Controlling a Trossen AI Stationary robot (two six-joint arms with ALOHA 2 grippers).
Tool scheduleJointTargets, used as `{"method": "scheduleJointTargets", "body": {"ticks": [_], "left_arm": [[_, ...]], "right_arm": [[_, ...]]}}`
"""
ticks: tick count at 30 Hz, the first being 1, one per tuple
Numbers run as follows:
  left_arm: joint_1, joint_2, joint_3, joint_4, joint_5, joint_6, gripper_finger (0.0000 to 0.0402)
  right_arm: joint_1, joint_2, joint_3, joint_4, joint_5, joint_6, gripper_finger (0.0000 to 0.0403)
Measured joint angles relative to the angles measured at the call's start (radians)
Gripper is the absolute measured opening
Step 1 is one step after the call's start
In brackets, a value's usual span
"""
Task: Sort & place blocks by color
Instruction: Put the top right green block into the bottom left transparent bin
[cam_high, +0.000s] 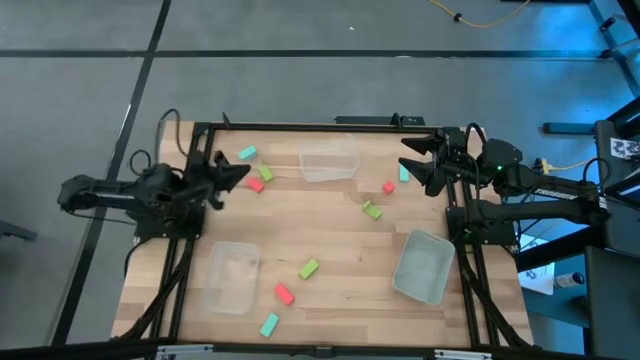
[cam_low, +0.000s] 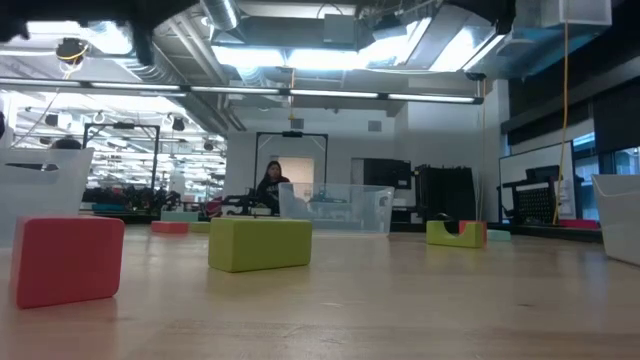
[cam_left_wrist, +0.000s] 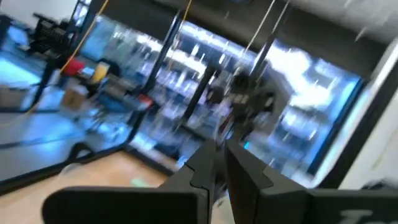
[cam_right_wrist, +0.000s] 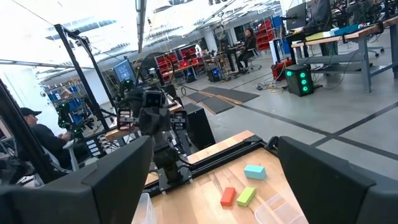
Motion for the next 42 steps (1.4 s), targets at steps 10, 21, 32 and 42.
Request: {"method": "scheduleJointTargets", "body": {"ticks": [10, 21, 32, 42], "left_arm": [[0.070, 0.172, 0.222, -0.155, 0.054, 0.043, 0.0089], [0.108, 0.172, 0.234, -0.164, 0.069, -0.001, 0.0189], [0.108, 0.167, 0.234, -0.162, 0.075, 0.126, 0.0192], [0.108, 0.163, 0.235, -0.161, 0.074, 0.127, 0.0192]], "right_arm": [[0.000, 0.000, 0.000, 0.000, 0.000, -0.002, 0.0351], [0.000, 0.000, 0.000, 0.000, -0.002, 0.000, 0.0351], [0.000, 0.000, 0.000, 0.000, -0.002, 0.002, 0.0351], [0.000, 0.000, 0.000, 0.000, -0.002, 0.003, 0.0351]]}}
